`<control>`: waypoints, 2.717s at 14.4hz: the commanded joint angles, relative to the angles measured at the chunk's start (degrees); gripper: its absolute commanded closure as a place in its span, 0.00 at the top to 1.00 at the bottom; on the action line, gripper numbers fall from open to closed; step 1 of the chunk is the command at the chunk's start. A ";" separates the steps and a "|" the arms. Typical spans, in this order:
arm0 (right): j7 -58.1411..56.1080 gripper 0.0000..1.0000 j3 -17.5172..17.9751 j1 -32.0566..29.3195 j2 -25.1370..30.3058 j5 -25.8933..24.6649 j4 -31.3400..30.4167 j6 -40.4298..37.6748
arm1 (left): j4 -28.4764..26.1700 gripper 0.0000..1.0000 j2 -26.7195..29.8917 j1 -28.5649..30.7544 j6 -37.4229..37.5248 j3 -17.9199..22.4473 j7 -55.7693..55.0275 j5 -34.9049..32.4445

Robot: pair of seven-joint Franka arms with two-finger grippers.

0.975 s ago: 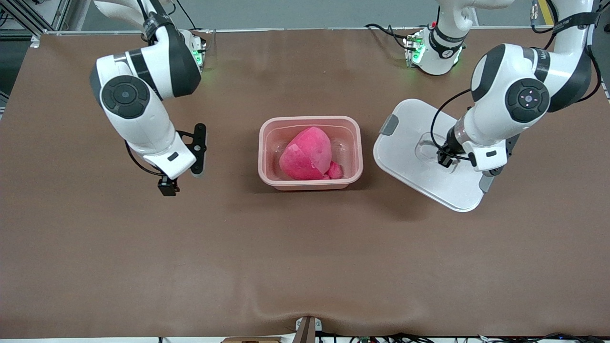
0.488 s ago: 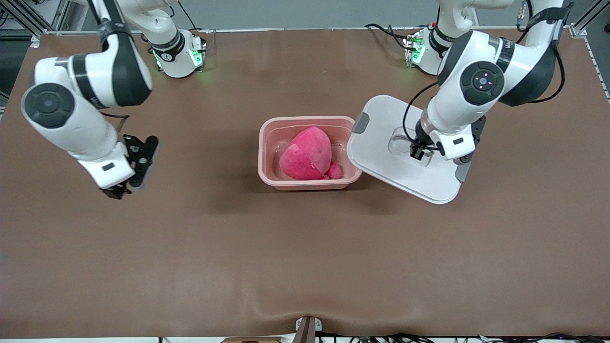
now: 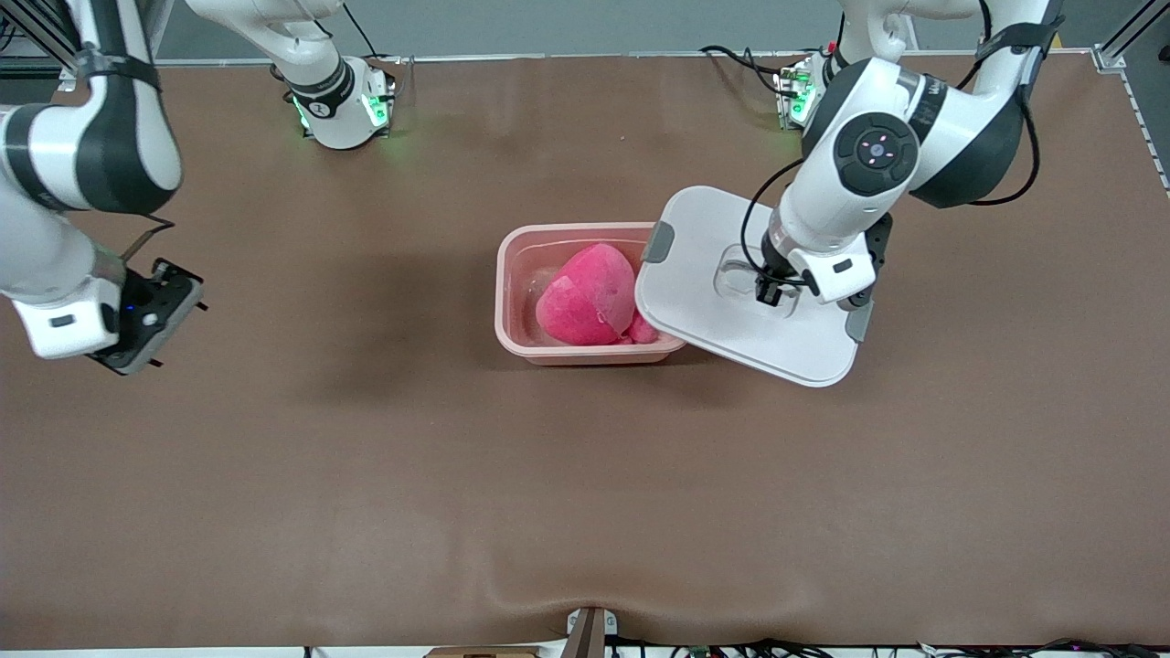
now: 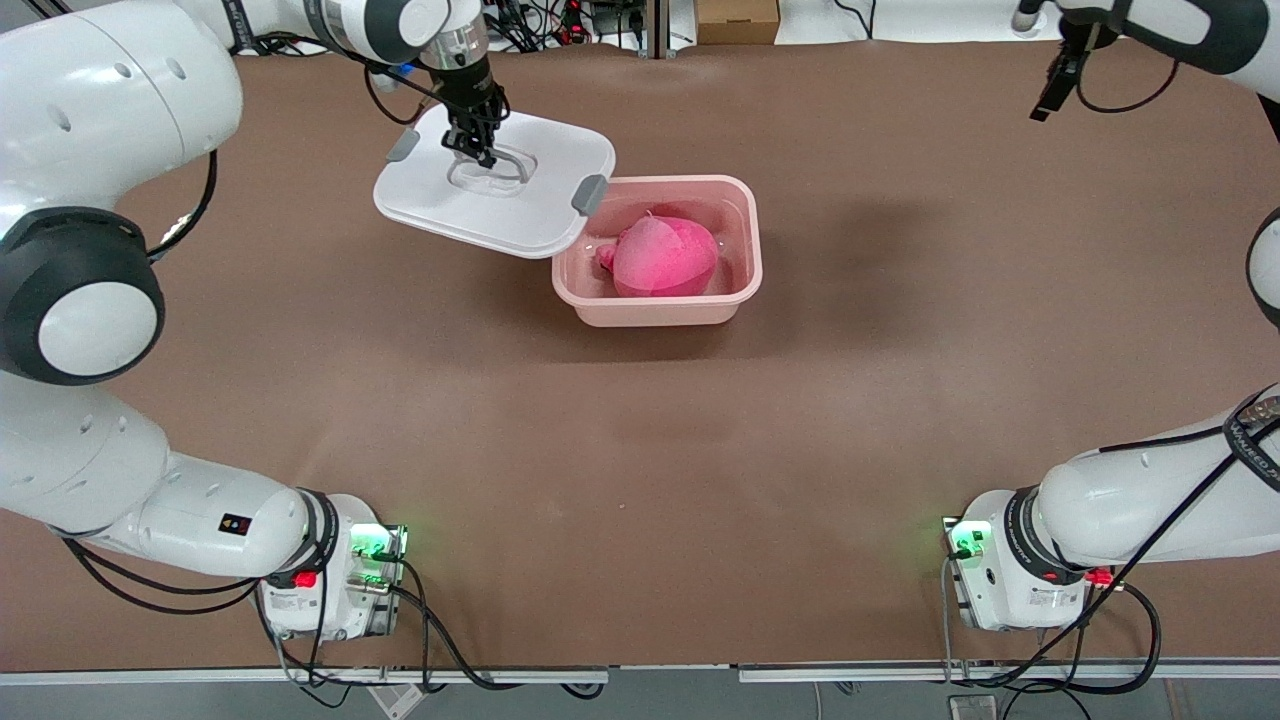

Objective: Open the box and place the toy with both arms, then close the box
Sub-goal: 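Withdraw the right gripper from the box toward its side, then carry the lid over the box with the left gripper and lower it, then press the lid down onto the box with the left gripper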

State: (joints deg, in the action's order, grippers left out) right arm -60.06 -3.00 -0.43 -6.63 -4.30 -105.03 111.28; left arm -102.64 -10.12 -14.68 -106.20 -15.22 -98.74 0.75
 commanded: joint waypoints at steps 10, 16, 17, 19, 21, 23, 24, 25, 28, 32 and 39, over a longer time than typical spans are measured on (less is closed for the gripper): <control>34.89 1.00 1.68 1.48 11.81 1.84 -7.92 -4.22 | 9.02 0.00 -8.59 -8.17 0.29 -0.08 -18.31 -3.48; 52.05 1.00 1.68 2.36 10.50 1.92 1.48 -11.60 | 11.67 0.00 -11.14 -10.11 0.03 -0.08 -24.81 -3.21; 51.89 1.00 1.68 2.01 9.89 2.01 3.15 -12.48 | 11.67 0.00 -11.41 -10.20 -0.93 -0.08 -26.92 -3.47; 51.98 1.00 1.50 2.01 9.53 2.62 6.49 -15.72 | 12.19 0.00 -12.29 -12.12 -2.25 0.18 -29.83 -3.65; 51.89 1.00 1.41 0.87 9.35 3.06 8.95 -17.23 | 14.56 0.00 -13.78 -12.57 -2.26 0.01 -32.72 -4.27; 51.71 1.00 1.24 -0.18 9.53 3.15 9.49 -20.38 | 15.01 0.00 -14.05 -14.05 -2.34 0.10 -35.98 -4.36; 51.71 1.00 0.89 -0.27 9.88 4.89 9.32 -21.44 | 15.01 0.00 -14.22 -14.76 -2.34 0.19 -36.51 -4.36; 51.63 1.00 -0.68 -0.54 10.40 7.61 8.97 -21.63 | 15.45 0.00 -14.66 -15.12 -2.34 0.27 -37.22 -4.36; 51.97 1.00 -2.98 -0.10 12.77 10.19 5.72 -21.45 | 16.15 0.00 -15.19 -15.82 -2.43 0.19 -39.06 -4.36; 55.47 1.00 -2.72 0.08 13.92 9.48 5.09 -22.07 | 16.59 0.00 -16.85 -18.63 -3.13 0.36 -45.63 -9.00; 56.72 1.00 -1.13 0.16 11.64 5.88 11.16 -25.24 | 17.65 0.00 -18.44 -20.92 -4.98 -0.08 -47.68 -10.07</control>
State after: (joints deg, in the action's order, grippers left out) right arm -4.34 -4.54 -0.02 5.67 2.78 -95.64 86.83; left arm -86.87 -27.50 -35.34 -110.60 -15.28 -145.97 -8.30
